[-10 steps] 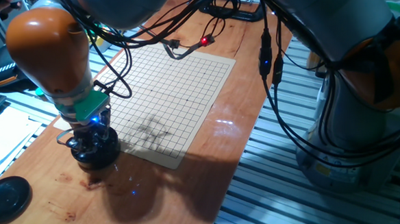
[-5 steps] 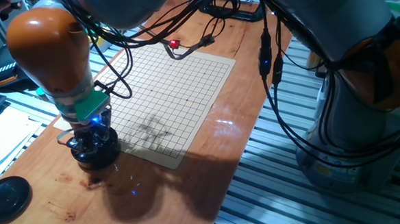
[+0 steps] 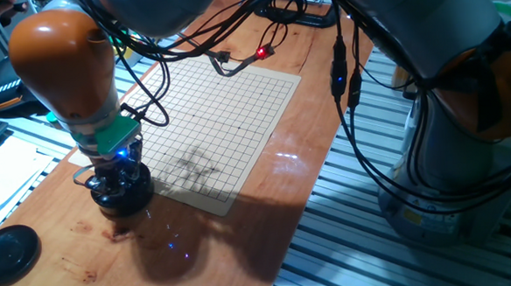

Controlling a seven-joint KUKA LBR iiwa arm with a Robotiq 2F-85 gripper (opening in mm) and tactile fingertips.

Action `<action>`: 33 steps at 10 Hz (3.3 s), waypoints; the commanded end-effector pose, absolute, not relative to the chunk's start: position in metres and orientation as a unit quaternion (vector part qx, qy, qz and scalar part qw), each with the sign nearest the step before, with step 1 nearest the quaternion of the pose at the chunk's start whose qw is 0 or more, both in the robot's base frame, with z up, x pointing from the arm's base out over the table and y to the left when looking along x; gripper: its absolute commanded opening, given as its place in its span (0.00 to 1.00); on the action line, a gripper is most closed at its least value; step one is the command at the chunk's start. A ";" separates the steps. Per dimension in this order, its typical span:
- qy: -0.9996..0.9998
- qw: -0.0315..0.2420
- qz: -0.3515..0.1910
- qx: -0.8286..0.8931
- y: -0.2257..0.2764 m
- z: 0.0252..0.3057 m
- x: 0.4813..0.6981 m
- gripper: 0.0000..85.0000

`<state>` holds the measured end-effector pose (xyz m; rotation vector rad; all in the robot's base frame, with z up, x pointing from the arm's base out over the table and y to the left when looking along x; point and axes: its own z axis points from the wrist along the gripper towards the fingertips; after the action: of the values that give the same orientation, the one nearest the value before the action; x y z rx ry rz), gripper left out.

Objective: Play the first move as black on the 3-4 point in the upper right corner of the Go board

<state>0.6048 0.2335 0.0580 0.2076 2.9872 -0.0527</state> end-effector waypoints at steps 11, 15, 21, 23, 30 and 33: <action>0.995 0.081 -0.032 0.059 0.233 0.058 0.605 0.38; 0.994 0.080 -0.031 0.060 0.233 0.057 0.605 0.38; 0.995 0.079 -0.027 0.060 0.233 0.057 0.605 0.35; 0.995 0.079 -0.026 0.060 0.233 0.056 0.605 0.34; 0.995 0.077 -0.025 0.056 0.233 0.057 0.605 0.26; 0.995 0.076 -0.026 0.055 0.233 0.057 0.604 0.25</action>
<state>0.6041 0.2331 0.0574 0.1644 2.9836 -0.0783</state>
